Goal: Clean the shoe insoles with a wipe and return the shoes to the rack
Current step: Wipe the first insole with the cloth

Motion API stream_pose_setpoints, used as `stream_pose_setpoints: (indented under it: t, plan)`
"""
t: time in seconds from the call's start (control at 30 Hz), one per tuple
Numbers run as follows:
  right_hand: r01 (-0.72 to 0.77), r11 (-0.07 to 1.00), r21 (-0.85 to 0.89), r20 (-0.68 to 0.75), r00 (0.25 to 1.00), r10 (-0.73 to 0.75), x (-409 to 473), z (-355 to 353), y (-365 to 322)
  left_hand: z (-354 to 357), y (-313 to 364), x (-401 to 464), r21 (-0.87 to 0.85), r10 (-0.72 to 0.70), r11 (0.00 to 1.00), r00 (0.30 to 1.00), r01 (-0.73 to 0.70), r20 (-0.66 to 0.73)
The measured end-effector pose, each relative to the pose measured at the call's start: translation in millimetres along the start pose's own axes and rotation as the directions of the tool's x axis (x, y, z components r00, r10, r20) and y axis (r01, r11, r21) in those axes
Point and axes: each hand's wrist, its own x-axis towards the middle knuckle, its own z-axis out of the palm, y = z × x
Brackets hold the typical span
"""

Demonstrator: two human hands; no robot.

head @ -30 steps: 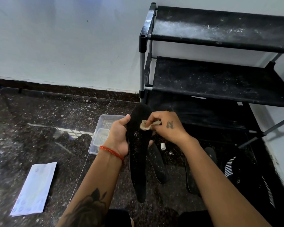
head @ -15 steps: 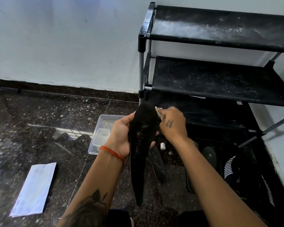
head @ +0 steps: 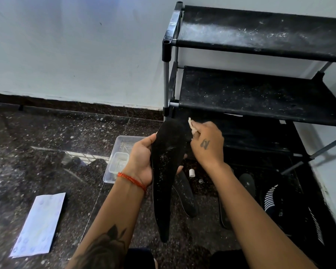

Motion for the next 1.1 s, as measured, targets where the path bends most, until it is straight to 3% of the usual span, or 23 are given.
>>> stream_pose_setpoints:
  t: [0.07,0.2,0.37,0.47,0.57,0.7,0.8,0.9,1.1]
  plan:
    - [0.057,0.995,0.087,-0.035,0.998,-0.054,-1.1,2.1,-9.9,1.8,-0.3,-0.2,-0.01,-0.009,1.0,1.0,0.009,-0.017]
    - [0.133,0.987,0.09,0.109,0.984,-0.143,-7.4,13.9,-16.3,3.9,-0.5,-2.1,-0.021,-0.017,1.0,0.999,0.016,-0.052]
    - [0.018,0.996,0.085,0.257,0.966,-0.039,0.6,-4.7,-6.9,1.0,2.4,-3.0,-0.049,-0.003,0.999,0.998,-0.001,-0.064]
    - [-0.046,0.999,0.017,0.1,0.994,0.044,2.4,-10.3,-0.6,2.0,3.4,-3.0,-0.063,0.011,0.998,0.998,-0.015,-0.067]
    - [-0.022,0.979,0.201,-0.034,0.999,0.029,3.1,-2.9,-5.7,4.6,3.1,-3.3,-0.054,0.011,0.998,0.997,-0.015,-0.07]
    - [-0.015,0.976,0.217,0.141,0.99,-0.017,-1.8,10.5,-10.0,7.1,1.5,-4.8,-0.038,-0.009,0.999,0.998,0.006,-0.06]
    - [0.032,0.981,0.191,0.182,0.981,-0.068,-0.4,9.7,-9.8,3.2,2.0,-4.1,-0.036,-0.017,0.999,0.997,0.014,-0.076]
    - [-0.026,0.968,0.249,0.271,0.961,-0.044,4.5,-4.3,-7.9,0.5,3.0,-3.0,-0.028,-0.008,1.0,0.996,0.005,-0.085]
    - [-0.078,0.946,0.315,0.028,0.997,0.073,4.5,-7.5,-10.7,3.2,0.8,-0.5,-0.018,0.003,1.0,0.998,-0.004,-0.063]
